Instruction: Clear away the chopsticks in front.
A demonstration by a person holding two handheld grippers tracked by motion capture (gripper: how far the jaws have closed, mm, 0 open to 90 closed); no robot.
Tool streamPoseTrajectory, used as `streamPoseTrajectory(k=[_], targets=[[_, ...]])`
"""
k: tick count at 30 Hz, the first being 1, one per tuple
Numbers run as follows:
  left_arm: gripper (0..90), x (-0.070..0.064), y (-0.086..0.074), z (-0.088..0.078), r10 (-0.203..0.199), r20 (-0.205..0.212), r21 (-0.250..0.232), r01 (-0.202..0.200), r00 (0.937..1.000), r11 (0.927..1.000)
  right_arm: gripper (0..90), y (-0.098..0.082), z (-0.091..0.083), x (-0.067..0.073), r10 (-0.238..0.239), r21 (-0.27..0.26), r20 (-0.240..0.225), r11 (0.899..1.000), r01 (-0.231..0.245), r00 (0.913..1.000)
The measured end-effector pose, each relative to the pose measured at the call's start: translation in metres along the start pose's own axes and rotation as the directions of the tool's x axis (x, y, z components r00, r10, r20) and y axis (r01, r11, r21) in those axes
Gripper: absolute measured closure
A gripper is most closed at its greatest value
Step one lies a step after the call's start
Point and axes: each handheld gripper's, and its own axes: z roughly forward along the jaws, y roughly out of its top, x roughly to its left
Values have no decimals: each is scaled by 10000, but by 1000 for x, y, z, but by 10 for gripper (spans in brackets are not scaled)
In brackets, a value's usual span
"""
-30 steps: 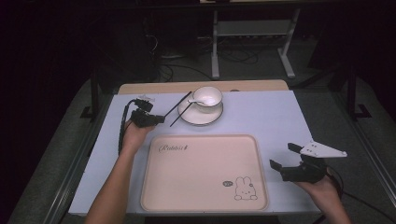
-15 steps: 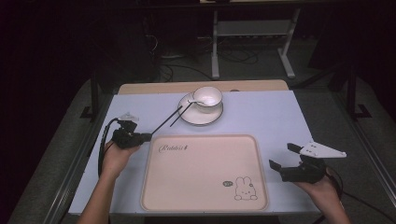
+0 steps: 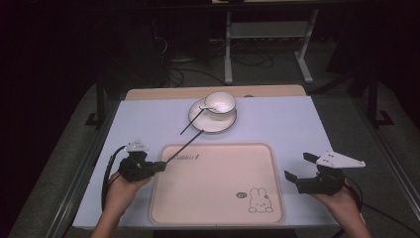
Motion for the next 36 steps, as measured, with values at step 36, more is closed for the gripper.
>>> streamPoseTrajectory(k=[36], targets=[[841,-11,-10,39,699,277,1428,-731,9972,9871,52,0,0,2,-58,-7,-47,10000,58,10000]])
